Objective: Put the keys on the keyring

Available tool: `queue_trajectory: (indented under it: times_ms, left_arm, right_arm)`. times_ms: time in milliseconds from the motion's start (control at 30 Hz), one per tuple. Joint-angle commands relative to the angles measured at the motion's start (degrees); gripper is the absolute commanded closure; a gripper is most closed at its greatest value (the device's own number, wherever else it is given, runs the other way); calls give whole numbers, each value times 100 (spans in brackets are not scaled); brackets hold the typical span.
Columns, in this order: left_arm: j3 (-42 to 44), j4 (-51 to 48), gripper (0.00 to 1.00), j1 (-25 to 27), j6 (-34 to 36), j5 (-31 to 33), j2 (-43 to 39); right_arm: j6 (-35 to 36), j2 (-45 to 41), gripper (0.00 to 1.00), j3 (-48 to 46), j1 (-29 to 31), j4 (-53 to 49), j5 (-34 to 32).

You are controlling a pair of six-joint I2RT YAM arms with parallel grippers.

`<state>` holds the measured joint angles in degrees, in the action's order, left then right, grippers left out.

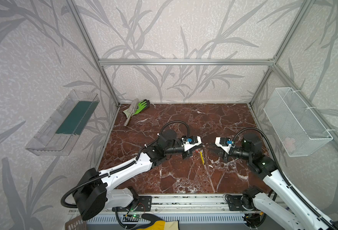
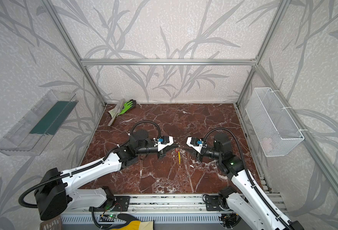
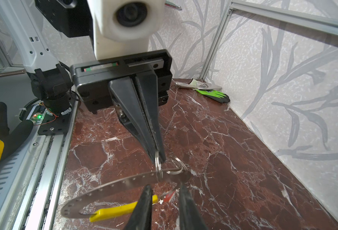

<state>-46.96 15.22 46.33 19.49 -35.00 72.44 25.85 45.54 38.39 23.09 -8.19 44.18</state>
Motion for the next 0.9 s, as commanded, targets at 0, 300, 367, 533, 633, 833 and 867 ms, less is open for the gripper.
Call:
queue_trajectory:
  times_ms: [0,300,367,533,633,833,867]
  left_arm:
    - [-214,-44,100,-7,169,-41,-82]
    - [-331,-74,100,-5,253,-102,-3]
    - [-318,-55,100,-5,256,-109,12]
    - [-331,-90,100,-13,301,-121,30]
    - [-336,-64,100,-9,293,-173,38]
    - [-356,-126,100,-10,308,-169,68]
    - [-387,-199,100,-5,342,-140,78]
  right_arm:
    - [40,140,78,141,127,133,26]
    - [91,394,83,190,204,241,-7]
    - [16,370,86,128,211,405,-6]
    - [-62,264,86,14,207,619,-58]
    - [-53,271,86,17,205,591,-27]
    - [-9,299,100,46,210,526,108]
    - [6,282,100,68,212,451,72]
